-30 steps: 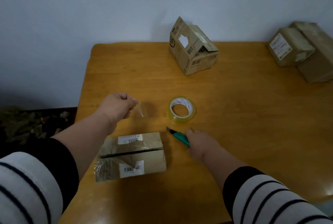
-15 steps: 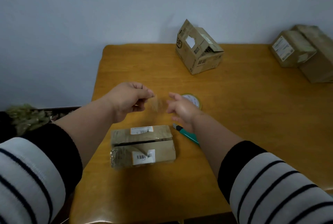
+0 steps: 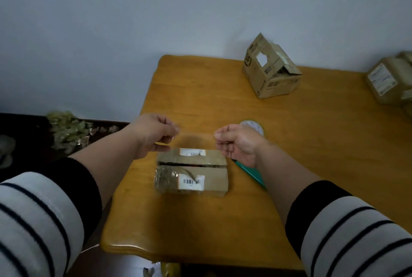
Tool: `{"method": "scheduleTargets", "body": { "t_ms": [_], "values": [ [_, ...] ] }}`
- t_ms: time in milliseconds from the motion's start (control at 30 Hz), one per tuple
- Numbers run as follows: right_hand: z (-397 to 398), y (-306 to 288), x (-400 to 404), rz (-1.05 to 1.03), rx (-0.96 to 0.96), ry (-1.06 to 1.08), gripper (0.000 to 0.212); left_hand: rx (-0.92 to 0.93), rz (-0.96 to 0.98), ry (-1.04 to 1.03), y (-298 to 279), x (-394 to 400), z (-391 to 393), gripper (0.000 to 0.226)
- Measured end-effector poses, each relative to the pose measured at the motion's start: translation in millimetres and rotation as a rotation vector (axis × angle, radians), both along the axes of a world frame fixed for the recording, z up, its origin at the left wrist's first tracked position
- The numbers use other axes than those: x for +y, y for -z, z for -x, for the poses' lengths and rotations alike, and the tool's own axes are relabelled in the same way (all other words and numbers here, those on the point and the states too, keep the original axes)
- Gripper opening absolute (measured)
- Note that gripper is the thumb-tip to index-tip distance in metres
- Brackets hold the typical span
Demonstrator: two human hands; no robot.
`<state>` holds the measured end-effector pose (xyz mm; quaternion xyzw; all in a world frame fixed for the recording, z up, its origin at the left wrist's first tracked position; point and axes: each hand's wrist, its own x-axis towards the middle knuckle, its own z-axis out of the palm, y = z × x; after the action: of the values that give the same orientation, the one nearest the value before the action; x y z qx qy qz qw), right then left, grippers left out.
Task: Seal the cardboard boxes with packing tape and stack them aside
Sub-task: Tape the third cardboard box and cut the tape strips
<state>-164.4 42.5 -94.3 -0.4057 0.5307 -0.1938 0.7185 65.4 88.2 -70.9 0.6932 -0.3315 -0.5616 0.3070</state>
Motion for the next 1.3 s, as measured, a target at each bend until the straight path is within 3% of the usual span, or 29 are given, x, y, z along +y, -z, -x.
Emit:
{"method": "scheduleTargets", "body": {
  "t_ms": [167,433,700,1000,1167,1300],
  "values": [
    [1,1,14,0.035,0.084,-0.116,0.014,0.004,-0.088,-0.055,11,32,0,0.03],
    [-4,-2,37,0.116,0.237,-0.199,0.014,-0.066,-0.11,-0.099,16,53,9,0.02],
    [-11,2,46,0.144,0.261,-0.178,0.018,-0.19,-0.121,-0.016,21,56,10,0.022],
    [1,21,64,-0.002,0.193,-0.263,0.023,-0.117,-0.078,0.125,30,67,-1,0.02],
    [-1,22,73,-0.119,0.222,-0.47,0.04,-0.071,-0.043,0.18,33,70,-2,0.026],
    [-11,20,78,-0.114,0.283,-0.521,0.054,-0.073,-0.052,0.216,33,69,-3,0.031]
  ]
}}
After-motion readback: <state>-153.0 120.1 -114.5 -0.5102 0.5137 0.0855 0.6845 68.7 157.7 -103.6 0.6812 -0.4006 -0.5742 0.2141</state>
